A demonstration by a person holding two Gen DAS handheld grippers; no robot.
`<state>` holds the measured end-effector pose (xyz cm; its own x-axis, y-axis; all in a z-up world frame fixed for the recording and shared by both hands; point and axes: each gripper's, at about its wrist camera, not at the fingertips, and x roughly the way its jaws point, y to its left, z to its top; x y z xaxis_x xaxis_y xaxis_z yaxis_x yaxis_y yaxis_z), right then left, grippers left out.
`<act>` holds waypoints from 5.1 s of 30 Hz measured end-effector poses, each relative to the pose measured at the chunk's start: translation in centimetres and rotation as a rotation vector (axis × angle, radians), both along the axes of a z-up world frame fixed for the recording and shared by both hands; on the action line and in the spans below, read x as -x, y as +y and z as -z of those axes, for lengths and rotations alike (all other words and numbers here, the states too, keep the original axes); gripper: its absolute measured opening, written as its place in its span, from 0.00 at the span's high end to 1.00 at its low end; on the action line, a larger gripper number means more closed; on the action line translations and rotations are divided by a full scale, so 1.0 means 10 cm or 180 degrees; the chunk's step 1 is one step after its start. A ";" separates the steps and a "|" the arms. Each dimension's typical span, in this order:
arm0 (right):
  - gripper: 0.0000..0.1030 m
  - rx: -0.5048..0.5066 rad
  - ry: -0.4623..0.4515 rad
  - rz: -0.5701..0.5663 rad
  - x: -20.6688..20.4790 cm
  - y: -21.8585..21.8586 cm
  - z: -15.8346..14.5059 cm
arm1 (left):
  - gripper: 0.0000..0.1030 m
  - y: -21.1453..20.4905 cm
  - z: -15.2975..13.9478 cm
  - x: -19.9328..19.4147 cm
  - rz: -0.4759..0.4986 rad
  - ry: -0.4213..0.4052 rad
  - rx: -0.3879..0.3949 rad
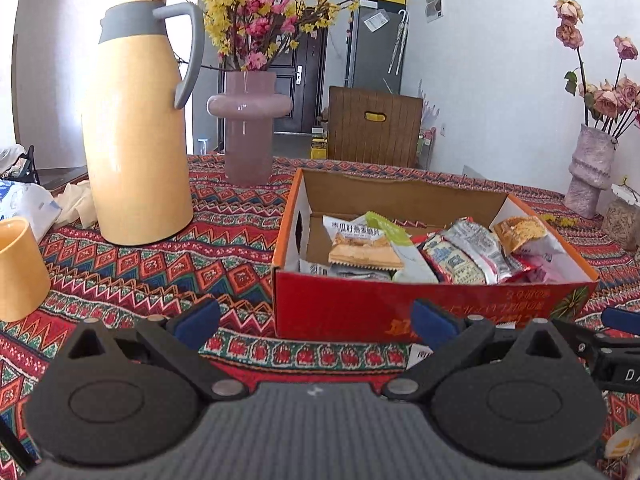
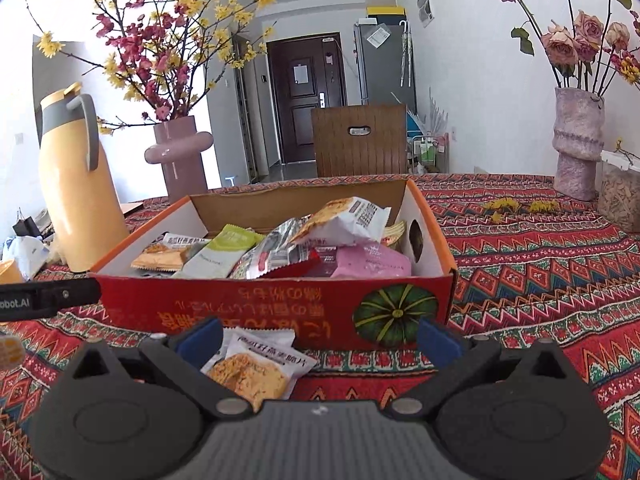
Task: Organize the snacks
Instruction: 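Move both open grippers back from the box to the loose packets, then grasp a pumpkin seed oat crisp packet with the right gripper, then grasp a pumpkin seed oat crisp packet with the left gripper while the right gripper holds a white packet, then carry both held packets over the cardboard box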
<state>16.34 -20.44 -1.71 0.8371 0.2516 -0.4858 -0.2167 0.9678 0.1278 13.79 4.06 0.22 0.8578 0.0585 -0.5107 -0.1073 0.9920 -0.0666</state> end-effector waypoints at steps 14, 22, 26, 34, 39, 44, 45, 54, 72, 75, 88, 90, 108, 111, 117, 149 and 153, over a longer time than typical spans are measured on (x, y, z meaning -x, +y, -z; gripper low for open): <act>0.00 0.0073 0.0206 -0.0161 -0.07 0.23 0.09 | 0.00 0.14 0.27 -0.05 -0.0054 0.0150 0.0174; 0.10 0.0085 0.0426 -0.0166 -0.17 0.31 0.15 | 0.00 0.12 0.28 -0.04 -0.0054 0.0141 0.0188; 0.22 0.0089 0.0507 -0.0184 -0.19 0.32 0.19 | 0.00 0.12 0.28 -0.04 -0.0055 0.0141 0.0189; 0.51 0.0082 0.0554 -0.0266 -0.16 0.34 0.21 | 0.00 0.12 0.29 -0.04 -0.0078 0.0155 0.0202; 0.55 0.0018 0.0522 -0.0250 -0.13 0.28 0.19 | 0.00 0.13 0.29 -0.05 -0.0086 0.0157 0.0206; 0.55 -0.0018 0.0385 -0.0191 -0.07 0.16 0.11 | 0.00 0.14 0.29 -0.04 -0.0093 0.0159 0.0202; 0.55 -0.0012 0.0358 -0.0159 -0.07 0.13 0.11 | 0.00 0.14 0.29 -0.04 -0.0093 0.0160 0.0202; 0.55 0.0168 0.0160 0.0277 -0.07 -0.23 0.14 | 0.00 0.14 0.30 -0.05 -0.0115 0.0184 0.0178; 0.55 0.0367 -0.0173 0.0333 0.01 -0.21 0.20 | 0.00 0.12 0.31 -0.06 -0.0129 0.0199 0.0150; 0.55 0.0364 -0.0185 0.0336 0.02 -0.21 0.20 | 0.00 0.12 0.31 -0.05 -0.0126 0.0204 0.0133; 0.56 0.0321 -0.0211 0.0325 0.03 -0.23 0.20 | 0.00 -0.13 0.19 -0.08 0.0239 0.0358 0.0072; 0.58 0.0304 -0.0217 0.0322 0.03 -0.24 0.20 | 0.00 -0.22 0.19 -0.09 0.0344 0.0403 0.0048; 0.75 0.0130 -0.0245 0.0234 0.06 -0.30 0.19 | 0.27 -0.55 0.36 -0.37 0.0735 0.0829 0.0118; 0.76 0.0117 -0.0257 0.0218 0.07 -0.30 0.19 | 0.42 -0.57 0.36 -0.36 0.0783 0.0812 0.0112; 0.79 0.0097 -0.0264 0.0195 0.08 -0.30 0.19 | 0.55 -0.58 0.35 -0.33 0.0834 0.0763 0.0121; 0.86 -0.0005 -0.0546 0.0117 0.23 -0.30 -0.09 | 0.56 -0.52 -0.15 0.04 0.0791 0.0183 0.0046; 0.86 -0.0006 -0.0628 0.0073 0.20 -0.25 -0.20 | 0.56 -0.52 -0.24 0.02 0.0787 0.0096 0.0034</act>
<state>14.36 -22.98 0.28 0.9215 0.2322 -0.3113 -0.2158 0.9726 0.0867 13.55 -1.14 2.58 0.8298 -0.1567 -0.5356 0.1365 0.9876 -0.0775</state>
